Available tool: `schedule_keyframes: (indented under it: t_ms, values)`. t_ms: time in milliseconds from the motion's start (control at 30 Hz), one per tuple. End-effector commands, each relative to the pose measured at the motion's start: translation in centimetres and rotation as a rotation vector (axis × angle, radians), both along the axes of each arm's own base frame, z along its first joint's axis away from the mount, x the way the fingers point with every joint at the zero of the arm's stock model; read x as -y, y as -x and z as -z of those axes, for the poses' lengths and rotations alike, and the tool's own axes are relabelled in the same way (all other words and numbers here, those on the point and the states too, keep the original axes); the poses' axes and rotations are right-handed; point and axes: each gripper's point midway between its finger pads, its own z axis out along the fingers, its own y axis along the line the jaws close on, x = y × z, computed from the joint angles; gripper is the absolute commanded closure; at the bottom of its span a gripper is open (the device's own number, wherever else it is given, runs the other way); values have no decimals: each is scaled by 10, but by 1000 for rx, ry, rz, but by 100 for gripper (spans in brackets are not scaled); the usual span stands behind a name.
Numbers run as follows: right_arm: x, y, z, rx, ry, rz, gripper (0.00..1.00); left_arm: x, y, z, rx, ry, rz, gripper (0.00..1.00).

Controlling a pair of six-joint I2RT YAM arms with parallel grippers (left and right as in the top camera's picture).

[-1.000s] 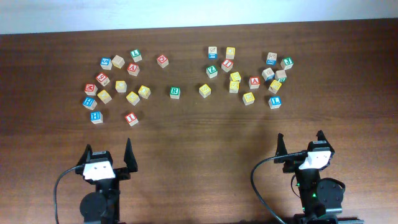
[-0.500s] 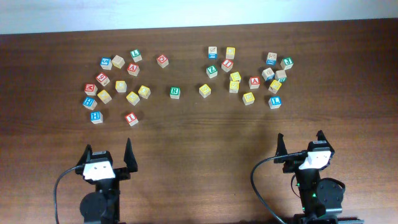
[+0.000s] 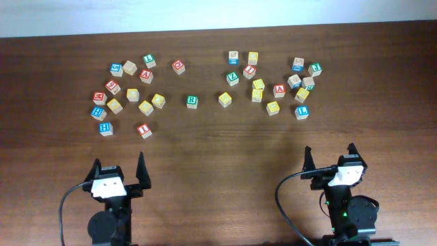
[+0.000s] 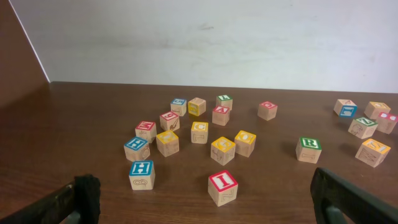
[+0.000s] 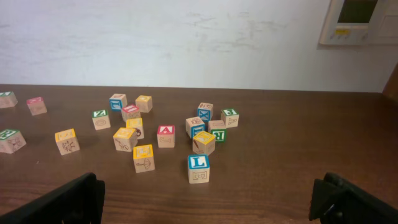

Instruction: Spell out ICRA

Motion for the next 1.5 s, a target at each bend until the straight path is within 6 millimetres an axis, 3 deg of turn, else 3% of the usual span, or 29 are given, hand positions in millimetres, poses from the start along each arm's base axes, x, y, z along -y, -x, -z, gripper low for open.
schedule_keyframes:
  t_ms: [0,33,67,100,167,400,500,567,700,833,900,1067,1233,1367,1467]
  values:
    - [3,0,3,-8,3,15,2,8,-1,3,-10,-13,50,1]
    - [3,0,3,-8,3,15,2,23,-1,1,-3,19,134,1]
    - [3,0,3,-8,3,15,2,53,2,-4,16,99,303,1]
    - [3,0,3,-8,3,15,2,83,11,-16,47,149,485,1]
    - [3,0,3,-8,3,15,2,115,30,-47,170,105,711,1]
    - [3,0,3,-8,3,15,2,118,70,-145,621,-41,747,1]
    - [3,0,3,-8,3,15,2,100,74,-181,686,27,641,1]
    - [3,0,3,-8,3,15,2,87,65,-193,605,73,551,1]
    - [3,0,3,-8,3,15,2,55,29,-183,217,40,316,1]
    - [3,0,3,-8,3,15,2,91,10,-190,57,11,547,1]
    - [3,0,3,-8,3,15,2,85,-4,-185,28,19,508,1]
    - [3,0,3,-8,3,15,2,51,-38,-145,-316,145,287,1]
    - [3,0,3,-8,3,15,2,48,-62,-110,-583,147,280,1]
    - [3,0,3,-8,3,15,2,42,-69,-75,-788,306,221,1]
    - [3,0,3,-8,3,15,2,39,-79,-76,-897,286,222,1]
